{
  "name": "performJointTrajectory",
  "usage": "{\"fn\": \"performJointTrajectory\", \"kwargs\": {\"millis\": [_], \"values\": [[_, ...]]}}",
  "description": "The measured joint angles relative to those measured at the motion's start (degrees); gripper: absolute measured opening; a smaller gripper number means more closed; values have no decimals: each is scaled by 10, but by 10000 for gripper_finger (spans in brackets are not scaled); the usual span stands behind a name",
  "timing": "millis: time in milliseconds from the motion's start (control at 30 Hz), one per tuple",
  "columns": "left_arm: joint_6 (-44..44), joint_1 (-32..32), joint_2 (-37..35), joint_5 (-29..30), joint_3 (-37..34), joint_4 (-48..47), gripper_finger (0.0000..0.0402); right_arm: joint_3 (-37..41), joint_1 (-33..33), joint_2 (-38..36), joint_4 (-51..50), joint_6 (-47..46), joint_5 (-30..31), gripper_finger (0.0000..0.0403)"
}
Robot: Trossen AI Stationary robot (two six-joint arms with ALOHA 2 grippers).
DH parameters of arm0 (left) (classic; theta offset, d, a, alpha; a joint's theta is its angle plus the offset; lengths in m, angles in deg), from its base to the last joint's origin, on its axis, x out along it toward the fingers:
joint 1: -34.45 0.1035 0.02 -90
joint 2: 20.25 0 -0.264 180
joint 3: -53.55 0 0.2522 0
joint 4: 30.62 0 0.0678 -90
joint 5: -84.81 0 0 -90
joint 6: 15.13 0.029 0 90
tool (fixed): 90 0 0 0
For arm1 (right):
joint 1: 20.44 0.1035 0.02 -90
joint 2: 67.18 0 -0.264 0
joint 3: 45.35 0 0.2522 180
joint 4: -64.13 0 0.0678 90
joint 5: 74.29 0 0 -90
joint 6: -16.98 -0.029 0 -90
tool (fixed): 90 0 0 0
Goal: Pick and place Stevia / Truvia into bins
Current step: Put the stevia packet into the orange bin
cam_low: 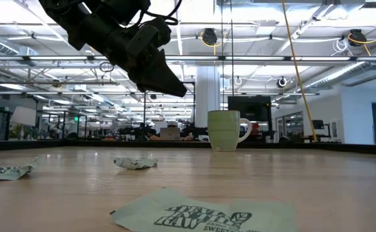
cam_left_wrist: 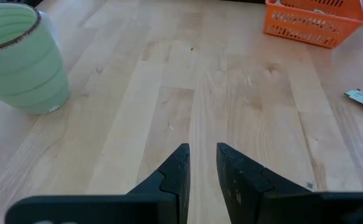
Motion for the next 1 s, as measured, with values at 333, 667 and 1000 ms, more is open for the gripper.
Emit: {"fn": "performJointTrajectory", "kwargs": {"millis": [333, 667, 1000], "values": [[3, 0, 0, 0, 0, 2, 85, 0, -97, 48, 162, 467, 187, 75], [36, 0, 0, 1, 0, 4, 85, 0, -186, 220, 237, 700, 104, 75], [31, 1, 0, 21, 0, 5, 85, 0, -287, 347, 369, 969, 104, 75]]}}
